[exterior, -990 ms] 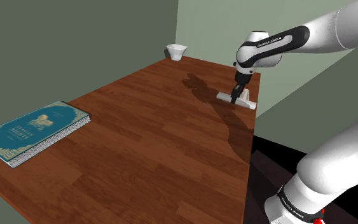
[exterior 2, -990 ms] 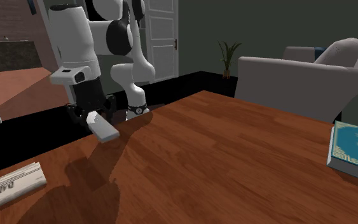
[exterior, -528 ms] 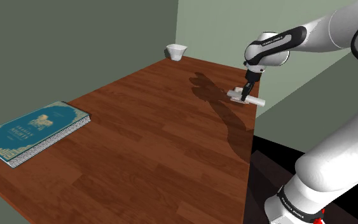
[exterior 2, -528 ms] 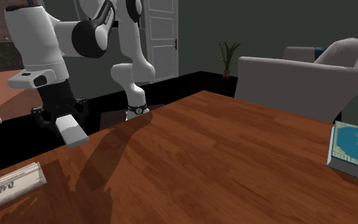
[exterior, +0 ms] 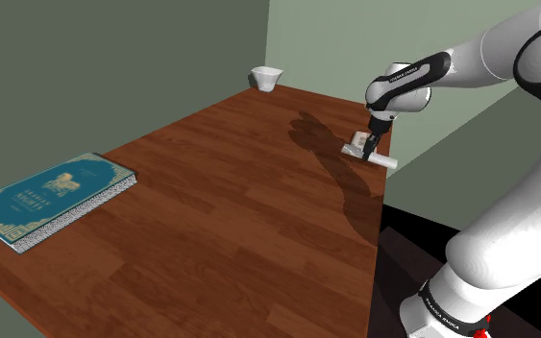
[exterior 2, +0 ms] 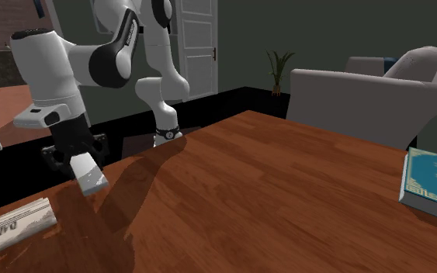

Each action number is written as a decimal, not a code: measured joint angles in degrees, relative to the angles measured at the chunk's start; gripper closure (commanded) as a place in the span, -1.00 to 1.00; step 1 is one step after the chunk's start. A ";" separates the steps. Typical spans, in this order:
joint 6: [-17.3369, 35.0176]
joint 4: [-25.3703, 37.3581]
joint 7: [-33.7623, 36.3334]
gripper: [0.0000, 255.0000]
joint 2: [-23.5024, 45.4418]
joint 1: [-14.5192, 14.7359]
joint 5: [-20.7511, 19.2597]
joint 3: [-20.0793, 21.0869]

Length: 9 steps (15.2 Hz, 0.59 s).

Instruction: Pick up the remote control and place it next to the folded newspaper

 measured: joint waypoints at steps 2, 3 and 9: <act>1.44 -0.69 -0.33 1.00 0.77 -0.08 0.24 -0.09; 2.21 -0.93 -0.55 1.00 1.32 -0.13 0.42 -0.13; 5.17 -2.17 -0.94 1.00 3.09 -0.13 1.03 -0.09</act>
